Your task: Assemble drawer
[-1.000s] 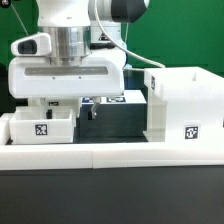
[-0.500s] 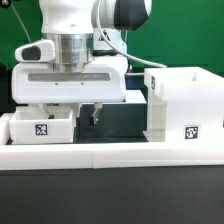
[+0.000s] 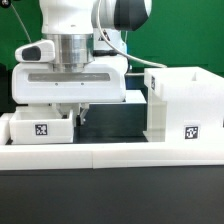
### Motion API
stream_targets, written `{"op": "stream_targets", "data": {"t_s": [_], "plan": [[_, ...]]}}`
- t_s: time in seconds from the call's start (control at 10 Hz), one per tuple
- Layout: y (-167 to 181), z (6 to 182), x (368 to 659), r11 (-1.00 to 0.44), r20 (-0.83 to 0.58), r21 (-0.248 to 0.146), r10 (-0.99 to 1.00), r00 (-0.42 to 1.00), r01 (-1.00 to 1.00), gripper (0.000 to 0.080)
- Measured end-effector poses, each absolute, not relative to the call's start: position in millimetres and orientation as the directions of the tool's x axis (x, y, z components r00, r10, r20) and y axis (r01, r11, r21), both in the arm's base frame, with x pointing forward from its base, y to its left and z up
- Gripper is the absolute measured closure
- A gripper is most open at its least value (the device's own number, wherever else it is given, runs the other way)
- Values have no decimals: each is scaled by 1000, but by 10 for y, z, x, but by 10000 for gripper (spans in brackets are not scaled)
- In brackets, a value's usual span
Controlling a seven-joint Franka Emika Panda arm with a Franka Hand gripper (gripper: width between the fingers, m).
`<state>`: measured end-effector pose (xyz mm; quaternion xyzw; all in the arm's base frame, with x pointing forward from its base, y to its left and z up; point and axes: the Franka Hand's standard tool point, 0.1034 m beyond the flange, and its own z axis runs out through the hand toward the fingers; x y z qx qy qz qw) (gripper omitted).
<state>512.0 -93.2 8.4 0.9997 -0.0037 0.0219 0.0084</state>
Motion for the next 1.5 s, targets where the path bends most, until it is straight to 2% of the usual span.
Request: {"op": "stream_targets", "data": {"t_s": [0.1, 0.2, 0.9, 1.3, 1.5], "plan": [[-932, 85, 5120, -1000, 44, 17, -7, 999, -8, 747], [-932, 85, 5121, -1000, 44, 17, -7, 999, -8, 759], [-903, 109, 5132, -1000, 43, 17, 6, 999, 6, 758], [-601, 400, 5207, -998, 47, -3, 66, 997, 66, 758], [-596, 467, 5203, -993, 39, -10, 120, 992, 120, 758]]}}
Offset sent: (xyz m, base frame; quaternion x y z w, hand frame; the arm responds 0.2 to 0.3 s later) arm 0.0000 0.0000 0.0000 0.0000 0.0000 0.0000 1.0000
